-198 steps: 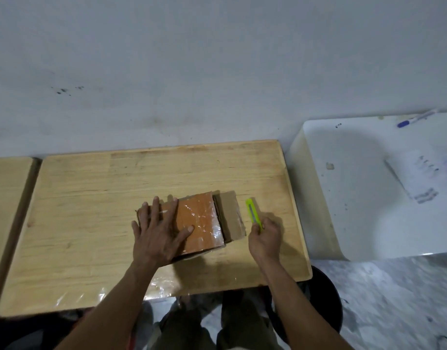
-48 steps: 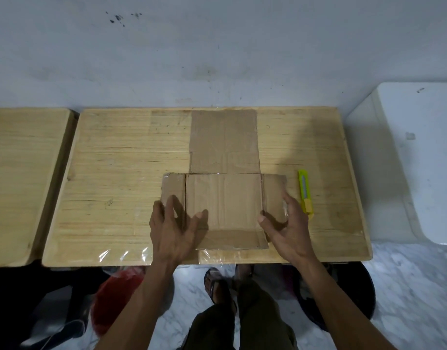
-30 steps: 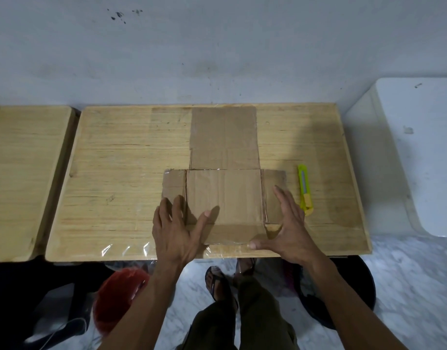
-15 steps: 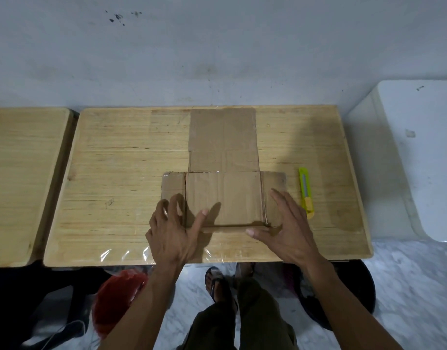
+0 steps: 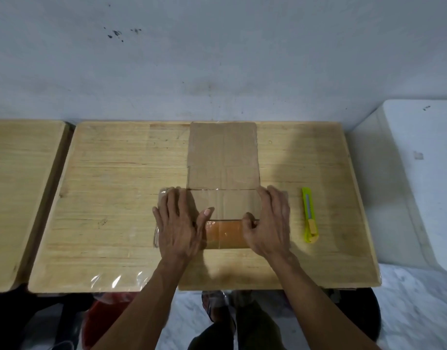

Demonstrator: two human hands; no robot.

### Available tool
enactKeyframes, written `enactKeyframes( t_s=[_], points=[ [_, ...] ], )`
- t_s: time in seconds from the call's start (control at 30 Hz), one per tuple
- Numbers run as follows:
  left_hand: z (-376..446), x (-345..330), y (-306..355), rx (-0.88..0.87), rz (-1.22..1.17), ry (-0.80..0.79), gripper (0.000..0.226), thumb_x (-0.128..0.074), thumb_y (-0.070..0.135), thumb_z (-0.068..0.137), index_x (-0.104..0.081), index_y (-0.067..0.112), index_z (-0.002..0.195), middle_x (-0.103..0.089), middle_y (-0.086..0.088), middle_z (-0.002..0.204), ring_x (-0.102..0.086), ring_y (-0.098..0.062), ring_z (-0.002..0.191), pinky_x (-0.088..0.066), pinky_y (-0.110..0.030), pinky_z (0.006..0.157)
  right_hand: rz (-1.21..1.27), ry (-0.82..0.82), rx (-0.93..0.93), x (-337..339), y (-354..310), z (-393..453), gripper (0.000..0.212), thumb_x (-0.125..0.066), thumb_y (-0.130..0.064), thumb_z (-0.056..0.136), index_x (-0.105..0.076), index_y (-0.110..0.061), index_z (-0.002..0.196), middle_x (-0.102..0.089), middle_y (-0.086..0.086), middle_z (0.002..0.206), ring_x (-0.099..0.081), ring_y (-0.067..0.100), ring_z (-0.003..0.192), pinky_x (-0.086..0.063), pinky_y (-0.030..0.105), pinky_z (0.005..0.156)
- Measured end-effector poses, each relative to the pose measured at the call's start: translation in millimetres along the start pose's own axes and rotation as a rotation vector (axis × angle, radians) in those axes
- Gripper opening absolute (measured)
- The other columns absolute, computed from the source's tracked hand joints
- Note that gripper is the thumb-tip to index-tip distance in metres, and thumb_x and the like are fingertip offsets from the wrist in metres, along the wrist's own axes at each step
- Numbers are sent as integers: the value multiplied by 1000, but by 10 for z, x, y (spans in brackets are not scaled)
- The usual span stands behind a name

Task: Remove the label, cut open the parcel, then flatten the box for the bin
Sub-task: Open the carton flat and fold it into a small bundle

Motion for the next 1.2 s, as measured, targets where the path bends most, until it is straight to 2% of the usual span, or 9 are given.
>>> enactKeyframes(
  t_s=[0.17,0.6,0.87,1.0,1.03,1.07,1.1,1.13,1.2],
  points=[
    [267,-10,130,-22,-67,18,87,-8,72,93,-23,14,156,-22,-14,164,-12,-30,153,-5,-56,123,175,3,-99,-112,-74,283,69,-50,-35,87,-25,-18,149,-29,6,155,-21,21,145,-24,47,120],
    [384,-104,123,56,-307,115,64,-34,53,99,-27,23,155,-47,-7,143,-23,-21,143,0,-58,121,535,-165,-468,-187,68,422,64,-48,-43,97,-12,-48,150,-23,-8,157,-21,20,144,-23,50,112],
    [448,-143,27,180,-479,126,71,-34,59,93,-28,25,155,-50,-3,146,-21,-16,144,4,-56,121,618,-158,-617,-256,204,560,65,-41,-70,71,-24,-63,133,-46,-24,142,-42,16,135,-33,53,111],
    [430,-88,35,240,-553,123,70,-30,59,92,-29,27,155,-47,-2,149,-17,-16,147,5,-54,122,745,-91,-660,-177,240,571,52,-47,-64,76,-45,-48,126,-60,-21,104,-50,11,114,-36,47,110],
    [425,-84,34,258,-575,109,69,-29,59,93,-28,28,155,-45,-2,151,-15,-18,148,4,-55,122,770,-87,-659,-147,234,583,52,-47,-61,78,-34,-38,124,-63,-7,110,-50,12,105,-37,48,108],
    [423,-90,32,278,-593,86,68,-28,59,94,-28,29,156,-43,-3,152,-12,-18,149,3,-56,122,768,-87,-644,-126,222,599,37,-47,-61,79,-53,-41,110,-62,-10,91,-50,12,101,-38,49,107],
    [417,-96,38,289,-599,64,68,-27,59,94,-27,30,156,-41,-5,152,-10,-17,148,4,-56,122,796,-99,-633,-123,183,610,23,-47,-62,80,-52,-53,101,-54,-23,97,-52,12,103,-39,48,106],
    [417,-96,52,294,-600,40,68,-26,59,94,-27,31,156,-39,-8,151,-10,-17,147,4,-57,121,838,-105,-630,-139,139,615,46,-49,-61,83,-55,-42,125,-64,-11,111,-55,12,106,-42,41,103],
    [416,-88,68,310,-605,12,70,-25,61,92,-27,32,156,-34,-11,153,-8,-21,148,4,-58,121,951,-95,-634,-204,57,617,51,-53,-43,96,-46,-26,143,-56,-3,132,-59,15,108,-45,22,85]
  ],
)
Point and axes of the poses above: each hand's wrist, its own z-axis towards the middle knuckle, its own x-axis out of the back of the hand, y = z × x, the point moved 8 cm from there along z, towards the middle knuckle
